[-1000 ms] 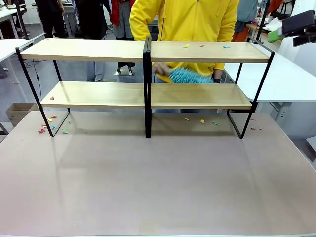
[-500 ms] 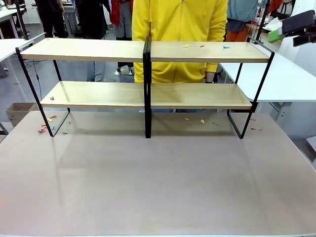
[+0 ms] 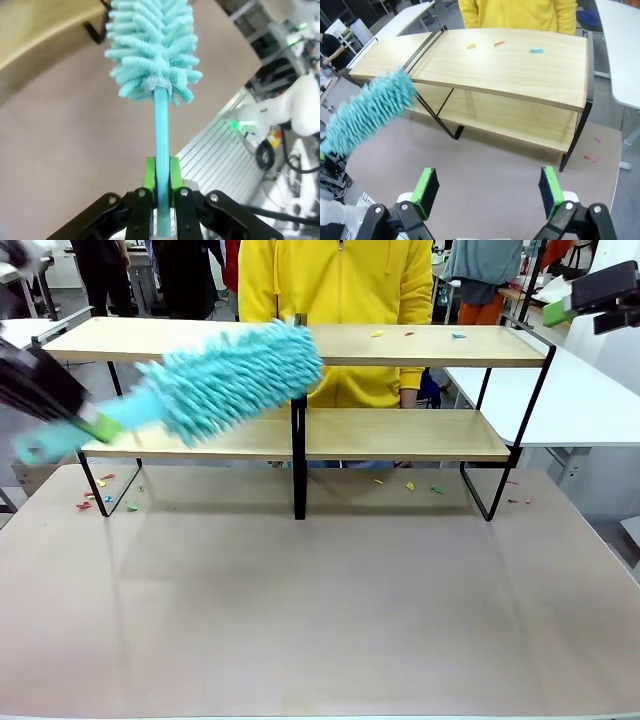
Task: Clean the shelves.
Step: Clean another randomly selected level of the Shelf with the Duster.
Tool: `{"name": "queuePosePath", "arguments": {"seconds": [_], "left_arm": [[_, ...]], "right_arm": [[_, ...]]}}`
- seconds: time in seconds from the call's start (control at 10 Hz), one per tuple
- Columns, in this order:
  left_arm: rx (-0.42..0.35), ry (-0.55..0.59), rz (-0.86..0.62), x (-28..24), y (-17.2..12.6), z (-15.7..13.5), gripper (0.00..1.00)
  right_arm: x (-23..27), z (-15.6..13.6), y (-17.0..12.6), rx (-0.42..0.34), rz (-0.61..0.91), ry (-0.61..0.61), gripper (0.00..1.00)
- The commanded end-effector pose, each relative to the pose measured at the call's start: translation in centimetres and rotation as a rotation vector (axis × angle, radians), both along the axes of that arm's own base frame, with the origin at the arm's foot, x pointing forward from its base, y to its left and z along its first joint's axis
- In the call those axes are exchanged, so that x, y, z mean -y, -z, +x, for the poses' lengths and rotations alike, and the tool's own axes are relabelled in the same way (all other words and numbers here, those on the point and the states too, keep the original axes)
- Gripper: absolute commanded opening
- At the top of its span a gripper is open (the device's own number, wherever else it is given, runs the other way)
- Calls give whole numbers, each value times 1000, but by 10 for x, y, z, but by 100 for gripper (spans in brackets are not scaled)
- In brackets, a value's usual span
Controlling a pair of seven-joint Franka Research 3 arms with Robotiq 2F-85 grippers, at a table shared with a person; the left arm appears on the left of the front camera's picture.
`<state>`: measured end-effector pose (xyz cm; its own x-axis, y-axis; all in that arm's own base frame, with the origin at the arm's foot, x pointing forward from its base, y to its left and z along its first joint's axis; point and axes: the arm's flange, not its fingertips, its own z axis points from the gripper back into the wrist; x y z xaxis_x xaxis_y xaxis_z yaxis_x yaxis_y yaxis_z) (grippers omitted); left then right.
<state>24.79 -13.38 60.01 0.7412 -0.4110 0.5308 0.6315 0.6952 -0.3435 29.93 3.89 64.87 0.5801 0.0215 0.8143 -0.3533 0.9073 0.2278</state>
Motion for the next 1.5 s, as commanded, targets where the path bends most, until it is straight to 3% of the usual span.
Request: {"name": "queuePosePath", "arguments": {"seconds": [0.0,0.2,0.3,0.4,0.7,1.1,1.3,1.4], "left_arm": [[1,-31,-50,-41,-23,8,13],[1,-31,-50,-41,-23,8,13],[0,-3,-11,-10,-3,3,13],[-13,19,-67,-8,-3,-4,13],[-40,8,-40,23,8,7,13],[124,-17,-326,11,-39,-6,13],[149,-175,-368,29,-62,9,13],[109,-243,-349,48,-73,23,13]], "right_arm": [[1,1,0,-1,4,-4,100],[1,1,0,-1,4,-4,100],[1,1,0,-1,4,-4,100],[1,1,0,-1,4,-4,100],[1,1,0,-1,4,-4,100],[1,1,0,-1,4,-4,100],[1,1,0,-1,4,-4,100],[1,1,0,-1,4,-4,100]]}}
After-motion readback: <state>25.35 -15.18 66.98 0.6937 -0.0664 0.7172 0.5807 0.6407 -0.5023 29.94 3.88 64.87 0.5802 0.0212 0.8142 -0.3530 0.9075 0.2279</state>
